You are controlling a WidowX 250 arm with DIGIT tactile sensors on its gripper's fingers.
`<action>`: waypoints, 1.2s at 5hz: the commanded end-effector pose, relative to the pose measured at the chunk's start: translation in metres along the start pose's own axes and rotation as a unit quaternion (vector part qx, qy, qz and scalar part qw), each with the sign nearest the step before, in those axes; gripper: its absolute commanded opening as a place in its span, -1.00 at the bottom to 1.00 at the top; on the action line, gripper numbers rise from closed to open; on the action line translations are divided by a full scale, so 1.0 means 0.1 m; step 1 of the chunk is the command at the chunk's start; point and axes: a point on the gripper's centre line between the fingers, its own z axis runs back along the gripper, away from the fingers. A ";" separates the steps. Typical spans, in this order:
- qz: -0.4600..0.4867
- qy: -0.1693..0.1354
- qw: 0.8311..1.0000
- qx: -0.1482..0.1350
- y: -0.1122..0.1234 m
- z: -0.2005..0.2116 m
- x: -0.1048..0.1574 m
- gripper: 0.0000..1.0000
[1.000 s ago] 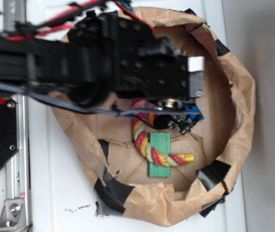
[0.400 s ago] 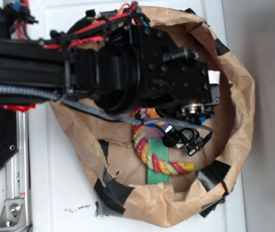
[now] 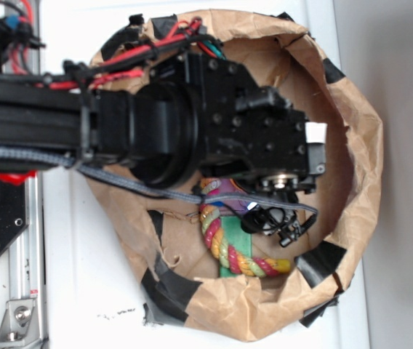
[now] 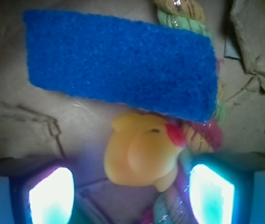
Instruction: Grab the yellow duck.
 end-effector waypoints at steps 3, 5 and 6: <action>-0.005 -0.044 0.999 0.010 0.33 0.00 0.21 -1.00; -0.007 -0.056 0.998 0.009 0.32 0.02 0.13 -1.00; -0.006 -0.054 0.999 0.005 0.32 0.04 0.14 -1.00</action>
